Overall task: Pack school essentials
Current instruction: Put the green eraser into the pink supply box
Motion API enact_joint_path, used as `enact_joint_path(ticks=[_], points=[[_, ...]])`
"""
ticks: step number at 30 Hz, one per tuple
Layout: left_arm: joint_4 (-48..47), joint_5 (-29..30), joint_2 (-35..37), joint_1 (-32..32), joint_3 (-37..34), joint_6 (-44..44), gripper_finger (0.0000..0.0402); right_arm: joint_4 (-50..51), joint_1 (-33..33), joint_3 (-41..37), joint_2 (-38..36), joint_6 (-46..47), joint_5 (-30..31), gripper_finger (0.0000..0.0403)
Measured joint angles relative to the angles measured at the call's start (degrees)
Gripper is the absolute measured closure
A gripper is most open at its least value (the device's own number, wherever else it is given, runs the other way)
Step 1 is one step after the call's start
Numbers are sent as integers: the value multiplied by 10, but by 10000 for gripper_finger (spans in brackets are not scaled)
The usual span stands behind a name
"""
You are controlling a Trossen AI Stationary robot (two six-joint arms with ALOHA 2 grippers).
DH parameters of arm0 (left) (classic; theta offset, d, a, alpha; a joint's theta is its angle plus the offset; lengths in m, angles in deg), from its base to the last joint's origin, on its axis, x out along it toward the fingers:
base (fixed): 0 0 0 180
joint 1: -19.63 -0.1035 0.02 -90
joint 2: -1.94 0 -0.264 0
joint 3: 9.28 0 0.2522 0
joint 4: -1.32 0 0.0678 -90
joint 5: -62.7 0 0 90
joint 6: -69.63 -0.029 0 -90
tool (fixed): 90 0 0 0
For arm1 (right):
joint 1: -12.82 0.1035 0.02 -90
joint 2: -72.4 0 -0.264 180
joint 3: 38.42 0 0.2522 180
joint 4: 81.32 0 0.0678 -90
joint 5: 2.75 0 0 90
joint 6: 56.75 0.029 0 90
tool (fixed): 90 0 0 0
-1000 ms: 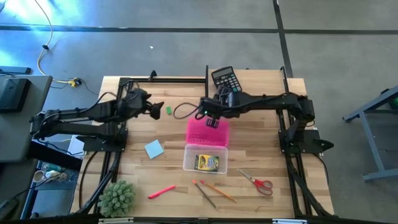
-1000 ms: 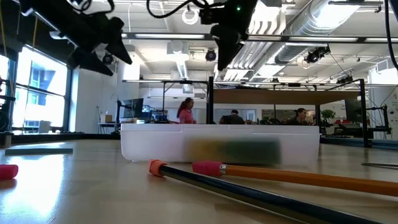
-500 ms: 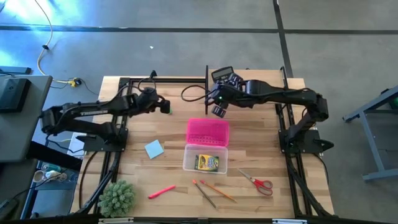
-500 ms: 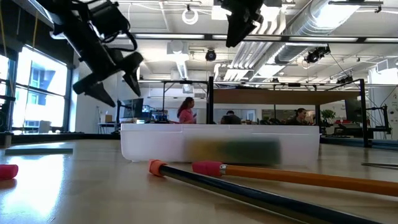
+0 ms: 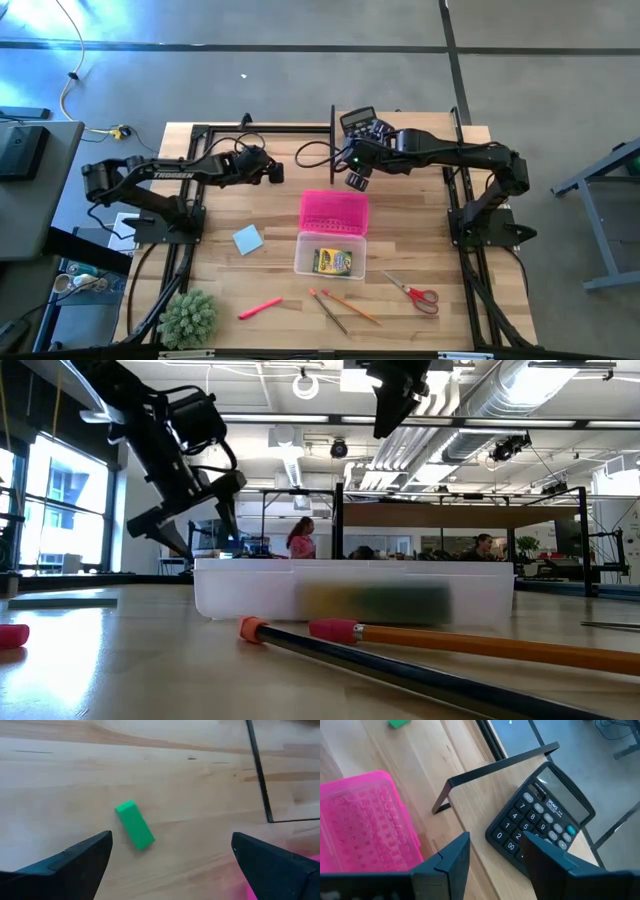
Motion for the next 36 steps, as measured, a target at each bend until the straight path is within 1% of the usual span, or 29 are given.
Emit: enact_joint_path(ticks=[4, 7, 10, 12, 16, 20, 26, 31, 36], points=[[-8, -10, -17, -3, 36, -15, 2, 2, 0, 0, 0, 0, -1, 236], [-52, -10, -33, -3, 72, -20, 2, 11, 0, 0, 0, 0, -8, 236], [-113, -6, -47, -4, 101, 2, 6, 26, 0, 0, 0, 0, -11, 236], [-131, -5, -58, -4, 113, 28, 11, 30, 0, 0, 0, 0, -11, 236], [-138, -26, -82, -4, 115, 71, 24, 32, 0, 0, 0, -1, -11, 236], [-138, -31, -110, -4, 115, 89, 31, 32, 0, 0, 0, -4, -11, 236], [-137, -42, -150, -16, 115, 90, 32, 37, 0, 0, 0, -5, -11, 236], [-133, -44, -169, -30, 115, 91, 32, 44, 0, 0, 0, -5, -11, 236], [-132, -57, -188, -43, 115, 88, 32, 45, 0, 0, 1, -5, -11, 236]])
